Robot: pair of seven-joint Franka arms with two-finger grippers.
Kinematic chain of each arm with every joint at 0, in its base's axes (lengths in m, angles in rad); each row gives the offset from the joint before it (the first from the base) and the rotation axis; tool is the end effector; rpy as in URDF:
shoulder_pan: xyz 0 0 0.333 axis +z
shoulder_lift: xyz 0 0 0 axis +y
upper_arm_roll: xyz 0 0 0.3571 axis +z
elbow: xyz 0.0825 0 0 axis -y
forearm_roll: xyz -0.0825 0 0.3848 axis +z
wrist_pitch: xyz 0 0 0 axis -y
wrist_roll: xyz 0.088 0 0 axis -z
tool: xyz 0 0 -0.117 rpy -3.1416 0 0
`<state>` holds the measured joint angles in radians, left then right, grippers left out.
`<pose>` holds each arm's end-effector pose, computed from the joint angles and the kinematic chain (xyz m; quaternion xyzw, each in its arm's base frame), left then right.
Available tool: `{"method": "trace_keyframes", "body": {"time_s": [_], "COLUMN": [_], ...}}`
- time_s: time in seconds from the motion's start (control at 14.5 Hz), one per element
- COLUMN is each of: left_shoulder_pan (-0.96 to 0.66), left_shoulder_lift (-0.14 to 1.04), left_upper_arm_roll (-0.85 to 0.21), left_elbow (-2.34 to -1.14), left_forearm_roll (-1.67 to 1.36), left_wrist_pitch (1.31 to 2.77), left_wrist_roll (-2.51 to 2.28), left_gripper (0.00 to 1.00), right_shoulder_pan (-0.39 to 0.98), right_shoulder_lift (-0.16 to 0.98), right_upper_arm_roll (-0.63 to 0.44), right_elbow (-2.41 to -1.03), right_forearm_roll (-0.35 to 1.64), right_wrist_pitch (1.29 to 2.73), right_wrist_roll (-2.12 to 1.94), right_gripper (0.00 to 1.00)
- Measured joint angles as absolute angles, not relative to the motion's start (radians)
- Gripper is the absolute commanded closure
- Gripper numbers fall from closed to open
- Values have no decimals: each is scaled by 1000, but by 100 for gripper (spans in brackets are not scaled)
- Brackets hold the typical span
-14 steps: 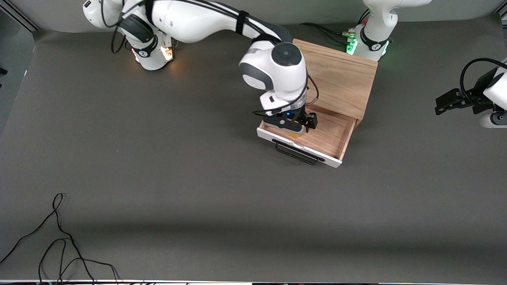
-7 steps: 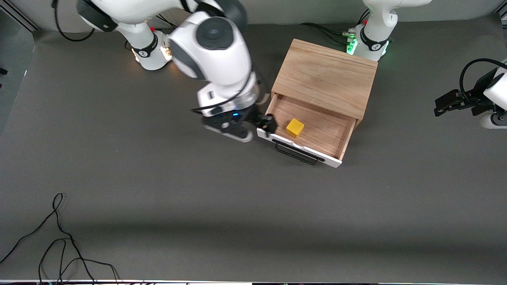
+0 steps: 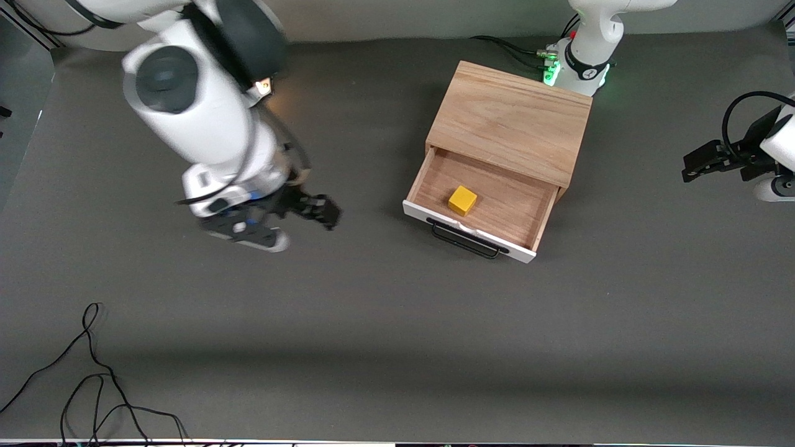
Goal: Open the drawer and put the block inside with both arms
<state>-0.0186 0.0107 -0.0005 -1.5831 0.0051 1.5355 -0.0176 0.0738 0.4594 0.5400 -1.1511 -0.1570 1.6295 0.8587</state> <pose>0.5539 -0.0100 0.6409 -0.9996 0.0007 0.0291 0.0031 0.6297 0.3057 0.5993 -0.9876 0.1480 -0.0052 0.0526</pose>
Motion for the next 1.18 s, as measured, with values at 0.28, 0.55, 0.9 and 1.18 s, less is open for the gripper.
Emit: {"method": "trace_keyframes", "body": {"time_s": [0.28,0.55,0.9,1.18], "left_shoulder_pan": [-19,-20,-20,-20], "left_shoulder_lift": [10,10,10,10], "left_upper_arm_roll": [-1,0,-1,-1], "left_elbow": [-1583,-1583,-1583,-1584], "left_forearm_roll": [5,5,7,7], "left_wrist_pitch": [1523,1513,1501,1500], "left_wrist_roll": [-17,-17,-17,-17], "left_gripper": [0,0,0,0], "right_shoulder_pan": [1,-1,-1,2], "right_shoulder_lift": [348,268,177,163], "right_upper_arm_roll": [349,162,87,79], "right_elbow": [-1261,-1385,-1562,-1589], "right_forearm_roll": [-27,11,15,15], "right_wrist_pitch": [1629,1654,1687,1699], "right_wrist_roll": [597,406,360,317], "right_gripper": [0,0,0,0]}}
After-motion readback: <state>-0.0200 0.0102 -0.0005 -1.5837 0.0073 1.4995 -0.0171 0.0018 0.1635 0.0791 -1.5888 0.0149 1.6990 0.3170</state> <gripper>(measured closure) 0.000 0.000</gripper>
